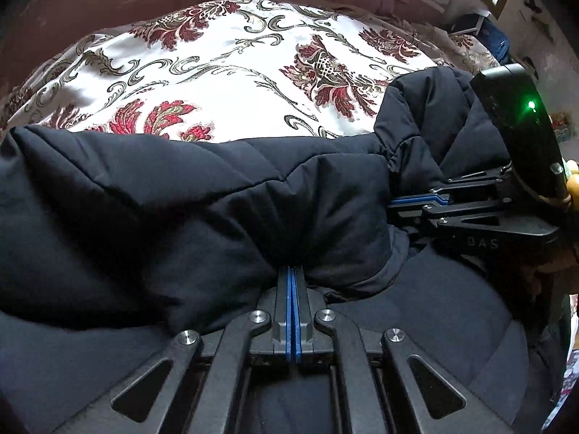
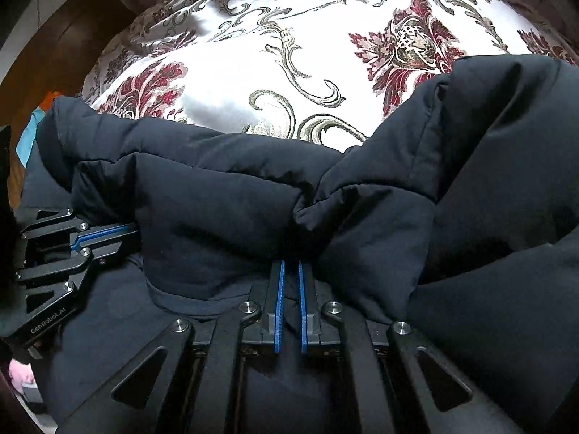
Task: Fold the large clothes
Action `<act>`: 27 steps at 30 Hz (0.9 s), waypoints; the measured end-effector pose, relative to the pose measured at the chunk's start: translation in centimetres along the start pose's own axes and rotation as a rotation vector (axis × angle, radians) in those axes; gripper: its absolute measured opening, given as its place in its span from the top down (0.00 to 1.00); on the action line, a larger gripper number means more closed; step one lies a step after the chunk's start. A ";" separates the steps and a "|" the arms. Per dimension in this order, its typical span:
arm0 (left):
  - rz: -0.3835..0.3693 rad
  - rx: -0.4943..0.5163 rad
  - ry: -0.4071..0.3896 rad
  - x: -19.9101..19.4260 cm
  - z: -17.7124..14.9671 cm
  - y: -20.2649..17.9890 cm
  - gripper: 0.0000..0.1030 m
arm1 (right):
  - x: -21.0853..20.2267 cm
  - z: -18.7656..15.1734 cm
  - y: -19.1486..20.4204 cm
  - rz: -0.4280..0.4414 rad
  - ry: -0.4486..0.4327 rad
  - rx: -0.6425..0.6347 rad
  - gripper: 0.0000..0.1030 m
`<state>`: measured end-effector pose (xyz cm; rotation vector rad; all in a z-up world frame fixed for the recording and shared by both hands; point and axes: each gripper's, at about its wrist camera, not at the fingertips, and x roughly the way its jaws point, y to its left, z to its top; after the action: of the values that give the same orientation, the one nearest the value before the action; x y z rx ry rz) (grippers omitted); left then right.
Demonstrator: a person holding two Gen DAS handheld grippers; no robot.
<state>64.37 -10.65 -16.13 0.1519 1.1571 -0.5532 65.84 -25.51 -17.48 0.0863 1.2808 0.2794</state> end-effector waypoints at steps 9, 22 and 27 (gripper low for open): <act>0.010 -0.004 0.016 0.3 0.4 0.0 0.96 | 1.9 1.3 0.1 -0.016 0.066 0.009 0.98; -0.022 -0.215 0.019 -1.1 0.0 0.6 0.96 | -1.7 -1.3 0.8 -0.040 -0.093 0.022 0.92; -0.057 -0.323 0.006 -3.4 -1.0 1.8 0.96 | -4.2 -2.6 -0.1 -0.057 -0.143 0.064 0.87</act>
<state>63.48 -7.54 -13.75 -0.1579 1.2441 -0.4093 62.28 -26.93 -14.33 0.1224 1.1480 0.1797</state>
